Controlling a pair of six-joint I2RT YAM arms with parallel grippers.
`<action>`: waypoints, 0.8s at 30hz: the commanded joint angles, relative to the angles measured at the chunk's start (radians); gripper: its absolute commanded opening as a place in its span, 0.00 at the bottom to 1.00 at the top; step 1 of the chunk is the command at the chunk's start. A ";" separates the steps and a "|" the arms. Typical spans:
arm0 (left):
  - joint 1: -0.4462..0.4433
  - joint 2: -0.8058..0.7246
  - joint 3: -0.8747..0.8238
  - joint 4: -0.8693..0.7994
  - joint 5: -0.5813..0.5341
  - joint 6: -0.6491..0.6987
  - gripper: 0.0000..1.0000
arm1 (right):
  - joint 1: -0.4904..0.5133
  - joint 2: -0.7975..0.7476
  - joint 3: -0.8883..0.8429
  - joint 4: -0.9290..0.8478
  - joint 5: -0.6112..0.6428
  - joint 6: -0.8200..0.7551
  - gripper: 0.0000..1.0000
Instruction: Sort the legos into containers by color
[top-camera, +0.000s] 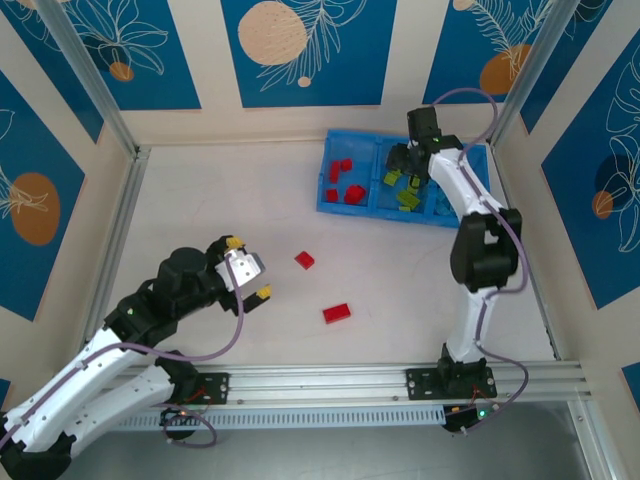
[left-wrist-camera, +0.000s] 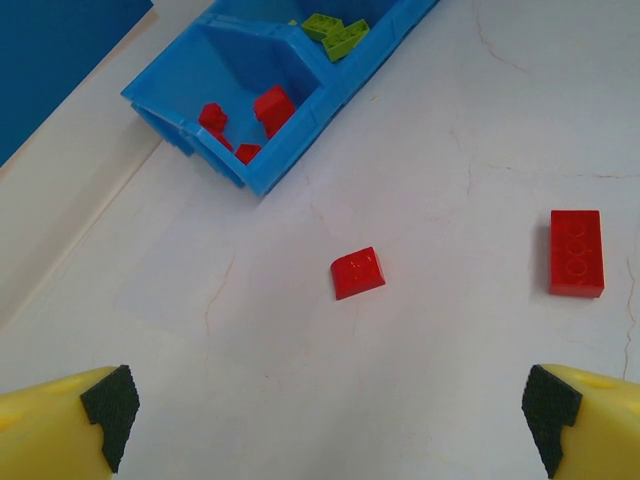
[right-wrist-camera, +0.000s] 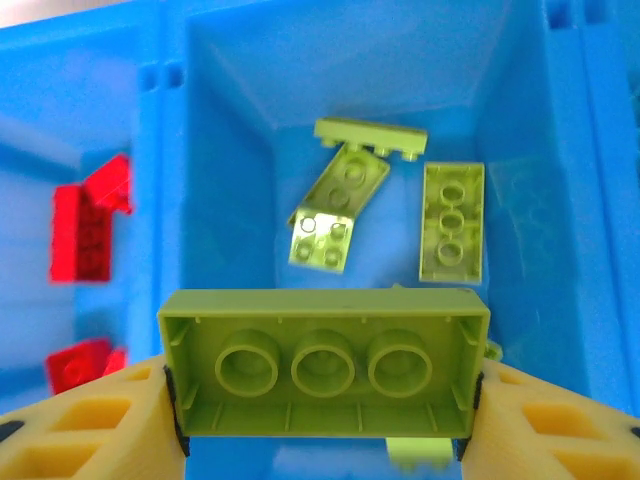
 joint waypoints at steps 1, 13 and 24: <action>0.011 -0.010 0.005 -0.007 0.012 0.010 1.00 | -0.022 0.107 0.184 -0.148 -0.011 -0.028 0.63; 0.014 0.155 0.055 -0.005 0.074 -0.151 1.00 | 0.044 -0.104 0.099 -0.239 -0.042 -0.014 0.87; 0.016 0.654 0.376 -0.147 -0.006 -0.578 0.95 | 0.330 -0.776 -0.449 -0.187 -0.272 0.048 0.88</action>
